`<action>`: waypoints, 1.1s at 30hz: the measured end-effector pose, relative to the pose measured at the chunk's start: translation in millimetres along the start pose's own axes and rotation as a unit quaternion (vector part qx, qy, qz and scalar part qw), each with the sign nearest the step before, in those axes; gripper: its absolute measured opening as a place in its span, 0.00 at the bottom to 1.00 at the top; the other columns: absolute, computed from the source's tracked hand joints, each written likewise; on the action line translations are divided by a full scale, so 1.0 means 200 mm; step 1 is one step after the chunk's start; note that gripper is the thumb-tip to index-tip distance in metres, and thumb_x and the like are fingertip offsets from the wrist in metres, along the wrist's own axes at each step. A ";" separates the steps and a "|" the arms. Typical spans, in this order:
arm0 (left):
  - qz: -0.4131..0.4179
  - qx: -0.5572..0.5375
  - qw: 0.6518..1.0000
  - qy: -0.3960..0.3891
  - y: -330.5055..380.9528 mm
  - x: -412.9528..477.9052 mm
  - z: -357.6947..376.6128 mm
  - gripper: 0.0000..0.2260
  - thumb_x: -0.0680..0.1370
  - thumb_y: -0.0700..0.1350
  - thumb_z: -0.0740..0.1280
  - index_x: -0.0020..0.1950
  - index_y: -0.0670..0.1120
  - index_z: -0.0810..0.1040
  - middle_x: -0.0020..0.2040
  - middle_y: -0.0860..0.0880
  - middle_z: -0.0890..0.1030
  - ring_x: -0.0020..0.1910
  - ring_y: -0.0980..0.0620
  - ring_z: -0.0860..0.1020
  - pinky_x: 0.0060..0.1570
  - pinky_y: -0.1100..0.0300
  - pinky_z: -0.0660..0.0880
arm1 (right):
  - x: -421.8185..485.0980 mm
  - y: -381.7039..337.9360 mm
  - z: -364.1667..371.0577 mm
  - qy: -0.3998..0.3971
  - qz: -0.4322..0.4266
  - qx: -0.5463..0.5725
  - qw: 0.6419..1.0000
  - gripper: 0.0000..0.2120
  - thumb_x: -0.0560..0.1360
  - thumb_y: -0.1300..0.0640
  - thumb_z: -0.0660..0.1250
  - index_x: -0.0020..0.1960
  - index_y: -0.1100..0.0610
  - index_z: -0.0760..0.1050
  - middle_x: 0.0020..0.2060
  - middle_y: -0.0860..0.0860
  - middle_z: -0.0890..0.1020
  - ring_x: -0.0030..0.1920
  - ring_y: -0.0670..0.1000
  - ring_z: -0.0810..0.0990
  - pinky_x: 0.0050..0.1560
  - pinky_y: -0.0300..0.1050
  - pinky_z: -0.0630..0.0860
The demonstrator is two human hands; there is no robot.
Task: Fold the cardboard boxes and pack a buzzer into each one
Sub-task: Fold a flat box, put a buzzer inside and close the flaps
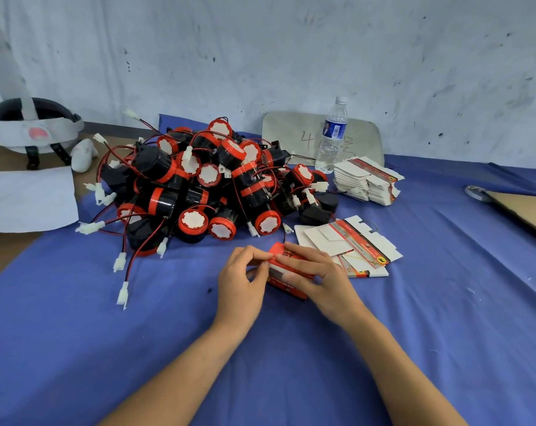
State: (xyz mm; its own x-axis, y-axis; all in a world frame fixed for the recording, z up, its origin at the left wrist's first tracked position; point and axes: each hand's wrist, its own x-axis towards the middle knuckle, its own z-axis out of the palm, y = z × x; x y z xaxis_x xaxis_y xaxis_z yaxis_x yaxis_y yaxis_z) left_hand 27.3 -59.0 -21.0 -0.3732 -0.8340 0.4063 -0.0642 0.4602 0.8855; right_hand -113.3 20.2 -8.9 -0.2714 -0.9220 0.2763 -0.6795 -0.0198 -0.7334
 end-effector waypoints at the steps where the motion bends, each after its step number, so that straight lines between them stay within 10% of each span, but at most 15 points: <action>1: 0.002 0.001 1.000 0.002 0.00 0.00 0.00 0.08 0.77 0.33 0.66 0.46 0.45 0.80 0.47 0.50 0.78 0.48 0.62 0.77 0.46 0.71 0.74 | 0.00 0.01 0.00 -0.014 0.000 -0.005 1.000 0.17 0.76 0.51 0.68 0.58 0.31 0.72 0.63 0.26 0.66 0.69 0.40 0.61 0.67 0.32 0.56; 14: 0.078 0.085 0.993 -0.035 -0.04 0.02 -0.02 0.06 0.72 0.29 0.68 0.42 0.39 0.78 0.44 0.49 0.78 0.43 0.52 0.78 0.44 0.55 0.79 | -0.07 0.01 0.01 -0.044 -0.029 -0.145 0.988 0.25 0.80 0.52 0.63 0.64 0.24 0.58 0.69 0.24 0.53 0.76 0.43 0.47 0.69 0.52 0.64; 19: 0.076 0.083 0.992 -0.058 -0.06 0.01 -0.01 0.10 0.73 0.32 0.68 0.50 0.45 0.78 0.49 0.52 0.76 0.47 0.54 0.77 0.48 0.54 0.78 | -0.11 0.02 0.05 0.027 -0.072 -0.145 0.986 0.32 0.76 0.59 0.69 0.67 0.30 0.61 0.73 0.43 0.62 0.70 0.51 0.65 0.68 0.48 0.69; 25: 0.115 0.078 0.962 -0.234 -0.06 0.00 -0.03 0.34 0.72 0.39 0.72 0.71 0.62 0.62 0.72 0.59 0.61 0.71 0.65 0.60 0.66 0.70 0.64 | -0.10 -0.06 0.01 0.190 0.073 0.179 0.962 0.10 0.74 0.48 0.65 0.53 0.46 0.78 0.47 0.47 0.83 0.50 0.46 0.81 0.48 0.39 0.76; 33: 0.036 0.014 0.966 -0.255 0.00 -0.04 -0.01 0.20 0.68 0.57 0.76 0.54 0.64 0.69 0.50 0.64 0.77 0.52 0.67 0.75 0.46 0.73 0.73 | -0.13 -0.10 0.07 0.279 0.003 0.036 0.960 0.12 0.76 0.37 0.55 0.36 0.36 0.69 0.31 0.39 0.75 0.33 0.44 0.72 0.35 0.43 0.69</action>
State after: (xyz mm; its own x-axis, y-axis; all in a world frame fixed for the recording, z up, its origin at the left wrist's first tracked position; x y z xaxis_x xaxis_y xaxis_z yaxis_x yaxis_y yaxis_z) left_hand 32.8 -54.1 -23.5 -0.7842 -0.5446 0.2974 -0.0431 0.5259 0.8495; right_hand -82.6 38.0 -10.1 -0.6113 -0.5718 0.5471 -0.6333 -0.0612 -0.7715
